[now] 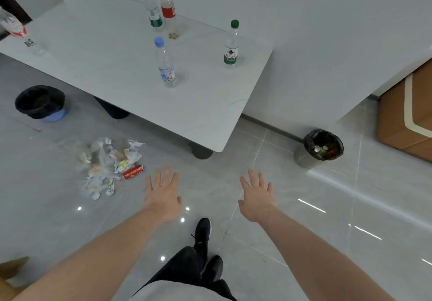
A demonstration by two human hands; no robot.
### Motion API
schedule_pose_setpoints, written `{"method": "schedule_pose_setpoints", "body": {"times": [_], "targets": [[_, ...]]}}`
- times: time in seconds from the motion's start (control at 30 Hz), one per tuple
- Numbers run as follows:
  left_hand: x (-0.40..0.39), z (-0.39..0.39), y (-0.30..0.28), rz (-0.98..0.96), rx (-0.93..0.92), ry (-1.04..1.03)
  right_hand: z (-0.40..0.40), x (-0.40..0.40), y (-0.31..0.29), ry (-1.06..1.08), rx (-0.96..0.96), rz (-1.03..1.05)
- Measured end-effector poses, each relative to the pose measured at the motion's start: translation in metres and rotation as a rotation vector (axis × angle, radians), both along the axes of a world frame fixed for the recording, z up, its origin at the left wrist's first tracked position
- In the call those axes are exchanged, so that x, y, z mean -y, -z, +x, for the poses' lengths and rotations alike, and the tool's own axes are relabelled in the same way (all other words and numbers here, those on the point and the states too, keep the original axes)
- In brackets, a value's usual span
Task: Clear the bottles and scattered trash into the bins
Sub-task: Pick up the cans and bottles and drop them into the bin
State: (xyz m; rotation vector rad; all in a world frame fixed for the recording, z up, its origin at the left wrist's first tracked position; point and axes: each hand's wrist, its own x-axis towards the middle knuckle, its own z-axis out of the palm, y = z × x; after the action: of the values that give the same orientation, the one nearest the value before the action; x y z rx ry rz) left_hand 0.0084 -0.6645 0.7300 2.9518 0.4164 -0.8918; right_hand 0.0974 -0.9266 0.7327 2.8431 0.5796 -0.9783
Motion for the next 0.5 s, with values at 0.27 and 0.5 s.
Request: {"method": "schedule_pose_setpoints", "body": {"times": [0.27, 0.5], "targets": [[-0.064, -0.078, -0.013, -0.003, -0.01, -0.109, -0.066, -0.067, -0.014, -0.105, -0.014, 0.019], [-0.156, -0.095, -0.012, -0.018, 0.089, -0.11, -0.09, -0.155, -0.014, -0.107, -0.001, 0.005]]}}
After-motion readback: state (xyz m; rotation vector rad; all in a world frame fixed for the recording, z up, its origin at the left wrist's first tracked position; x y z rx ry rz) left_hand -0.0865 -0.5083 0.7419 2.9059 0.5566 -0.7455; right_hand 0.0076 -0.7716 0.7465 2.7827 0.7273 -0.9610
